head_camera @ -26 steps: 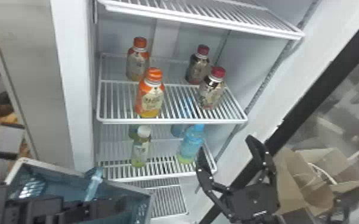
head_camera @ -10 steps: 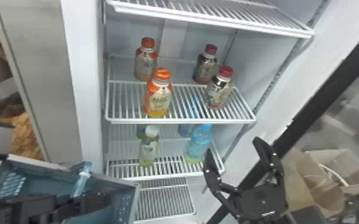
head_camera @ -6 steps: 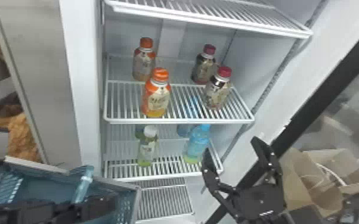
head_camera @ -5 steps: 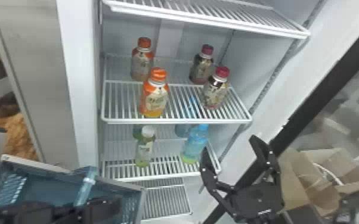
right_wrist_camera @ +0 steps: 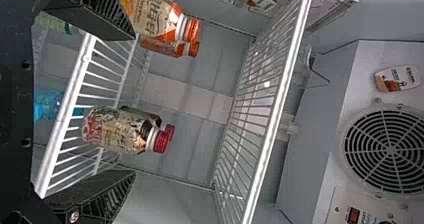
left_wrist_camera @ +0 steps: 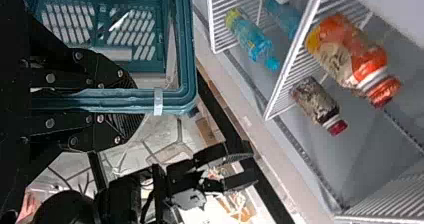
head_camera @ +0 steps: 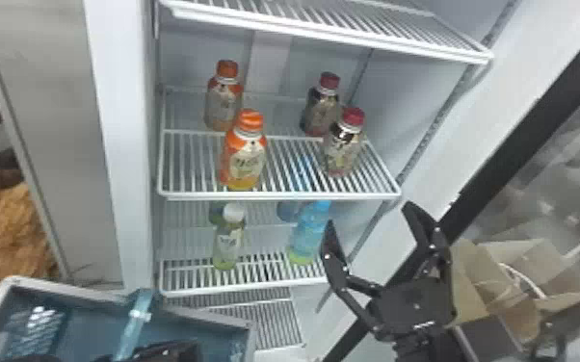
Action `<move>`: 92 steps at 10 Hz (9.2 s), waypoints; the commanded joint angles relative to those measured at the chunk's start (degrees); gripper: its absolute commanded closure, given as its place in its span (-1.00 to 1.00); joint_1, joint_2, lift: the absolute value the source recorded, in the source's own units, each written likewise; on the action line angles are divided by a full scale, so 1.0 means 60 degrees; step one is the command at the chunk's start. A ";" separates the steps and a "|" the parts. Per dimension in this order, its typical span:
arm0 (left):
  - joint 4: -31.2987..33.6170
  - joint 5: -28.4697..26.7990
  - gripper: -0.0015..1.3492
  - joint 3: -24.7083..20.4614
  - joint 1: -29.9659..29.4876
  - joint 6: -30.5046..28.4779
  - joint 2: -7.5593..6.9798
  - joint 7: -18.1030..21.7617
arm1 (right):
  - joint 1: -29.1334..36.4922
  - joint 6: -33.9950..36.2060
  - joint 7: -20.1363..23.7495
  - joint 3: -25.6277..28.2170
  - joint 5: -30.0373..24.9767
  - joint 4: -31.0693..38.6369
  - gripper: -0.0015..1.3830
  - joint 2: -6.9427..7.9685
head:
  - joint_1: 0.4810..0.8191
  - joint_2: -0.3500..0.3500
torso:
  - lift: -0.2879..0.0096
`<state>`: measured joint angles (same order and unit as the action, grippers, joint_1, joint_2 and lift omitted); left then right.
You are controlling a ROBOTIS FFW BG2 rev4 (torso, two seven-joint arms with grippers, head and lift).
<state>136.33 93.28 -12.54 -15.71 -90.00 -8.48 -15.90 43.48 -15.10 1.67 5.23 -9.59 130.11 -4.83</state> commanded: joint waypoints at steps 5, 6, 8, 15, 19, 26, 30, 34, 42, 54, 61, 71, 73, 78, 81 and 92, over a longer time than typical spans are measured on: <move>-0.0163 -0.0617 0.79 0.0337 0.0299 -0.0005 0.0021 0.0029 | -0.0052 -0.0132 0.0059 -0.0148 0.0133 0.0006 -0.87 -0.0089 | 0.27 -1.00 | 0.67; -0.0210 -0.0979 0.79 0.0432 0.0369 -0.0005 0.0021 0.0029 | -0.0052 -0.0155 0.0089 -0.0301 0.0628 0.0052 -0.87 -0.0148 | 0.27 -1.00 | 0.67; -0.0749 -0.1645 0.79 0.0642 0.0674 -0.0005 0.0021 0.0029 | -0.0193 -0.0202 0.0089 -0.0434 0.0837 -0.0065 -0.87 -0.0148 | 0.27 -1.00 | 0.67; -0.1499 -0.2540 0.79 0.1461 0.1096 -0.0005 0.0036 -0.0396 | -0.0310 -0.0038 0.0133 -0.0872 0.1123 -0.0088 -0.87 -0.0177 | 0.27 -0.89 | 0.67; -0.1616 -0.2635 0.79 0.1537 0.1096 -0.0005 0.0036 -0.0587 | -0.0240 0.0150 0.0147 -0.0910 0.1142 -0.0018 -0.87 -0.0177 | 0.27 -0.86 | 0.67; -0.1429 -0.0883 0.79 0.1118 0.1307 -0.0005 0.0080 -0.0382 | -0.0193 0.0243 0.0162 -0.0910 0.1161 0.0006 -0.87 -0.0221 | 0.27 -0.94 | 0.67; -0.1429 -0.0883 0.79 0.0985 0.1330 -0.0005 0.0123 -0.0396 | -0.0193 0.0314 0.0191 -0.0929 0.1161 0.0006 -0.87 -0.0221 | 0.27 -0.93 | 0.67; -0.1429 -0.0921 0.79 0.0928 0.1330 -0.0005 0.0123 -0.0411 | -0.0169 0.0361 0.0250 -0.0929 0.1313 0.0006 -0.87 -0.0221 | 0.27 -0.91 | 0.67; -0.1429 -0.0883 0.79 0.1004 0.1096 0.0844 0.0094 -0.0191 | 0.0042 -0.1514 0.0689 -0.0110 0.2551 -0.1682 -0.87 0.0130 | 0.27 -1.00 | 0.67; -0.1429 -0.1074 0.79 0.1328 0.1096 0.0633 0.0036 0.0160 | -0.0591 -0.1233 0.1305 0.0252 0.1713 -0.2502 -0.86 0.0174 | 0.27 -1.00 | 0.67; -0.1335 -0.1074 0.79 0.1347 0.1026 0.0633 -0.0023 0.0190 | -0.0427 -0.1257 0.1305 0.0480 0.1789 -0.2244 -0.86 0.0248 | 0.27 -1.00 | 0.67; -0.1194 -0.1302 0.79 0.1213 0.0862 0.0375 -0.0096 0.0190 | -0.0568 -0.2100 0.0352 -0.0148 0.1923 -0.2244 -1.00 0.0189 | 0.27 -1.00 | 0.67; -0.1101 -0.1302 0.79 0.1137 0.0815 0.0351 -0.0111 0.0190 | -0.0544 -0.1936 0.0367 -0.0072 0.1884 -0.2268 -1.00 0.0189 | 0.27 -1.00 | 0.67; -0.1077 -0.1340 0.79 0.1194 0.0862 0.0305 -0.0096 0.0175 | -0.0568 -0.1632 0.0367 -0.0091 0.1770 -0.2198 -1.00 0.0174 | 0.27 -1.00 | 0.67; -0.1030 -0.1321 0.79 0.1175 0.0838 0.0234 -0.0126 0.0175 | -0.0568 -0.1561 0.0367 -0.0262 0.1713 -0.2268 -1.00 0.0145 | 0.27 -1.00 | 0.67; -0.1030 -0.1321 0.79 0.1118 0.0768 0.0234 -0.0126 0.0248 | -0.0779 -0.1467 0.0367 -0.0681 0.1904 -0.2432 -1.00 0.0057 | 0.27 -1.00 | 0.67</move>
<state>130.15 85.35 -5.84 -11.08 -88.69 -9.23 -14.41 38.81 -23.96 3.87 1.33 1.80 115.52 -4.48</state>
